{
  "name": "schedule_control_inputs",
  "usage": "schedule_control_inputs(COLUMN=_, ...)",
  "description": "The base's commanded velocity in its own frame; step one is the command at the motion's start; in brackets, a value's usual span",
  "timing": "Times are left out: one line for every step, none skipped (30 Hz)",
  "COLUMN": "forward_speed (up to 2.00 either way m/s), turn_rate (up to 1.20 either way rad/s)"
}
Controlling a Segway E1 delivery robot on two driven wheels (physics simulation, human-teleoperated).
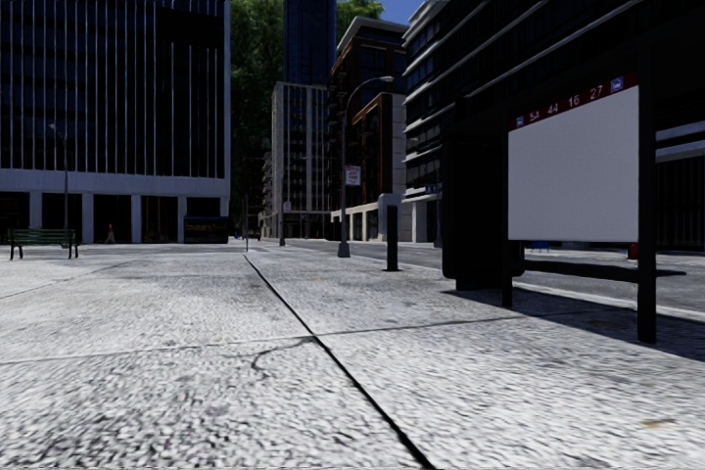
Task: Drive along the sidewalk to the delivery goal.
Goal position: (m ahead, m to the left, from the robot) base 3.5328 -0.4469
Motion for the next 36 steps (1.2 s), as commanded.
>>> schedule_control_inputs(forward_speed=2.0, turn_rate=0.0)
schedule_control_inputs(forward_speed=2.0, turn_rate=0.0)
schedule_control_inputs(forward_speed=2.0, turn_rate=0.0)
schedule_control_inputs(forward_speed=2.0, turn_rate=0.0)
schedule_control_inputs(forward_speed=2.0, turn_rate=0.0)
schedule_control_inputs(forward_speed=1.99, turn_rate=0.0)
schedule_control_inputs(forward_speed=1.99, turn_rate=0.0)
schedule_control_inputs(forward_speed=1.98, turn_rate=0.0)
schedule_control_inputs(forward_speed=1.98, turn_rate=0.0)
schedule_control_inputs(forward_speed=1.98, turn_rate=0.0)
schedule_control_inputs(forward_speed=1.98, turn_rate=0.0)
schedule_control_inputs(forward_speed=1.97, turn_rate=0.0)
schedule_control_inputs(forward_speed=1.94, turn_rate=0.0)
schedule_control_inputs(forward_speed=1.94, turn_rate=0.0)
schedule_control_inputs(forward_speed=1.89, turn_rate=0.0)
schedule_control_inputs(forward_speed=1.89, turn_rate=0.0)
schedule_control_inputs(forward_speed=1.88, turn_rate=0.0)
schedule_control_inputs(forward_speed=1.88, turn_rate=0.0)
schedule_control_inputs(forward_speed=1.88, turn_rate=0.0)
schedule_control_inputs(forward_speed=1.88, turn_rate=0.0)
schedule_control_inputs(forward_speed=1.88, turn_rate=0.0)
schedule_control_inputs(forward_speed=1.87, turn_rate=0.0)
schedule_control_inputs(forward_speed=1.87, turn_rate=0.0)
schedule_control_inputs(forward_speed=1.86, turn_rate=0.0)
schedule_control_inputs(forward_speed=1.86, turn_rate=0.0)
schedule_control_inputs(forward_speed=1.85, turn_rate=0.0)
schedule_control_inputs(forward_speed=1.85, turn_rate=0.0)
schedule_control_inputs(forward_speed=1.85, turn_rate=0.0)
schedule_control_inputs(forward_speed=1.85, turn_rate=0.0)
schedule_control_inputs(forward_speed=1.85, turn_rate=0.0)
schedule_control_inputs(forward_speed=1.85, turn_rate=0.0)
schedule_control_inputs(forward_speed=1.85, turn_rate=0.0)
schedule_control_inputs(forward_speed=1.85, turn_rate=0.0)
schedule_control_inputs(forward_speed=1.85, turn_rate=0.0)
schedule_control_inputs(forward_speed=1.84, turn_rate=0.0)
schedule_control_inputs(forward_speed=1.83, turn_rate=0.0)
